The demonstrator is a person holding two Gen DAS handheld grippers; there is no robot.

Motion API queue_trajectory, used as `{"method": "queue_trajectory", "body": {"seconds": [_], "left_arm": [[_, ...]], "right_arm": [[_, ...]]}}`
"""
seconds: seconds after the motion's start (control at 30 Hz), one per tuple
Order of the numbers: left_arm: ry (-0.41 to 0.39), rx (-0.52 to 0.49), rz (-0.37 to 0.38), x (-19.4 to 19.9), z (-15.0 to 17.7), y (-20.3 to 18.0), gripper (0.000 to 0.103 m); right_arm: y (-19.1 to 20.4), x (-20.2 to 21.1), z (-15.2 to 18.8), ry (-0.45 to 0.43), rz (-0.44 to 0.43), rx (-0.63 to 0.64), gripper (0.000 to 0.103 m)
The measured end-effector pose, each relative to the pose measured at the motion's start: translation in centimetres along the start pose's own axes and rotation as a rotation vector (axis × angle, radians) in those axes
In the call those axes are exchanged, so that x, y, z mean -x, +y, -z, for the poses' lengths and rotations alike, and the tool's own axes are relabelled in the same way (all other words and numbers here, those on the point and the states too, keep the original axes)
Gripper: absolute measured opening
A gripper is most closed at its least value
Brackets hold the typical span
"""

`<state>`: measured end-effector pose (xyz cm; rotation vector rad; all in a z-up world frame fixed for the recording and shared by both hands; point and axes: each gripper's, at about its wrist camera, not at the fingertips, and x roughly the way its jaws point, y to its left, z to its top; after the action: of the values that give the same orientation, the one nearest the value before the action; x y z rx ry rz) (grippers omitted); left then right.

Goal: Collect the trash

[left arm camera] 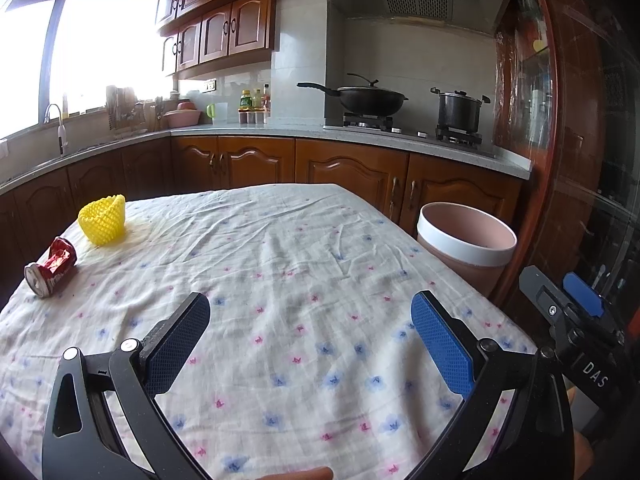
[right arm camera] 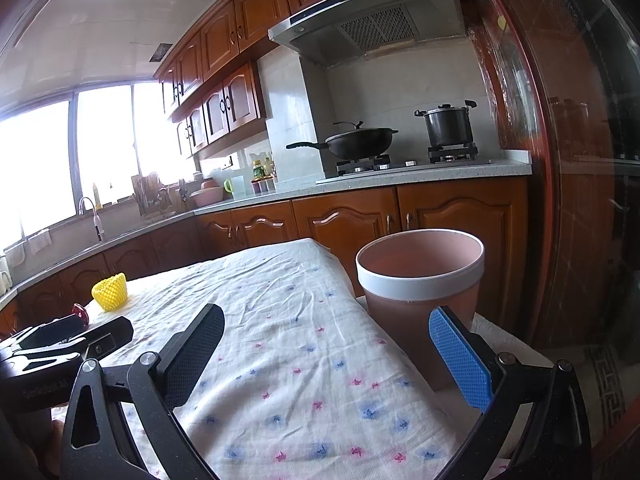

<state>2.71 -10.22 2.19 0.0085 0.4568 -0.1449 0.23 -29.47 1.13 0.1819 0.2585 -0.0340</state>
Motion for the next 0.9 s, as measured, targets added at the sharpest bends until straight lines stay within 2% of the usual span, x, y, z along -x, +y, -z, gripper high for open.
{"method": "queue_trajectory", "body": {"seconds": [0.9], "left_arm": [[0.019, 0.004, -0.002, -0.22, 0.19, -0.03, 0.103]], "right_arm": [[0.26, 0.14, -0.16, -0.001, -0.007, 0.001, 0.103]]}}
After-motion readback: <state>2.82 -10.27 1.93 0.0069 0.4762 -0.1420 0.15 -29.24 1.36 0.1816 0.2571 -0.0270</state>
